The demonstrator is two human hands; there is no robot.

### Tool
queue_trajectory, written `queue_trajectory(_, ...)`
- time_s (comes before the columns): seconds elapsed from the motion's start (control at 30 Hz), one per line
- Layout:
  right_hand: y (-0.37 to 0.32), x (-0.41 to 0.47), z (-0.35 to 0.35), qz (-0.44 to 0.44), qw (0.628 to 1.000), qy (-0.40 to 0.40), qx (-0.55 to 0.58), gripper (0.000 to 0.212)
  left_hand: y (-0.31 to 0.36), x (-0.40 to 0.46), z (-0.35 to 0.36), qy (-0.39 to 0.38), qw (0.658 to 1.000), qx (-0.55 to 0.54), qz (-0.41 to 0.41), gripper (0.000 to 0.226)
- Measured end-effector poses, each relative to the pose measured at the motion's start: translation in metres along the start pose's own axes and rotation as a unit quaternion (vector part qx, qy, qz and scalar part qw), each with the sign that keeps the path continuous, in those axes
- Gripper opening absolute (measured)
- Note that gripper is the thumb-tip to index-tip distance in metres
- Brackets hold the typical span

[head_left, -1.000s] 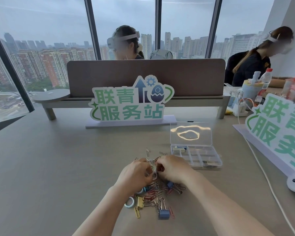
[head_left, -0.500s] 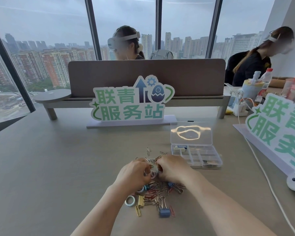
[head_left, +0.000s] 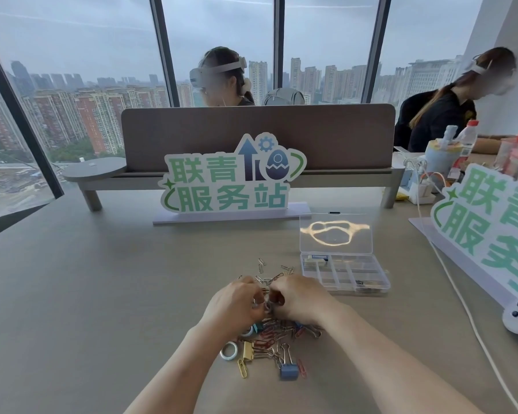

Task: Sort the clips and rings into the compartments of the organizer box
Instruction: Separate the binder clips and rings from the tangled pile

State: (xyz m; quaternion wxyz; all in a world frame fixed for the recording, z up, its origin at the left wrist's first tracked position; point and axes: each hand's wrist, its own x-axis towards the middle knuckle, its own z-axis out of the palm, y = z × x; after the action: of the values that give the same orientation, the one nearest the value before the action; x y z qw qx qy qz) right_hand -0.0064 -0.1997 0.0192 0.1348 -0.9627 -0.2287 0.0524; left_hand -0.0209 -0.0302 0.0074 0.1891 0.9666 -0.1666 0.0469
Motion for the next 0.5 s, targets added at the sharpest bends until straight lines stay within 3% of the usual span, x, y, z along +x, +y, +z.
queue_trajectory(0.37, -0.010, 0.003, -0.009, -0.014, 0.997, -0.031, -0.074, 0.007, -0.021, -0.009, -0.004, 0.055, 0.997, -0.039, -0.046, 0.008)
queue_trajectory(0.5, -0.015, 0.003, -0.007, -0.016, 0.994, -0.014, -0.106, 0.021, -0.023, -0.012, -0.005, 0.058, 0.996, -0.044, -0.051, 0.007)
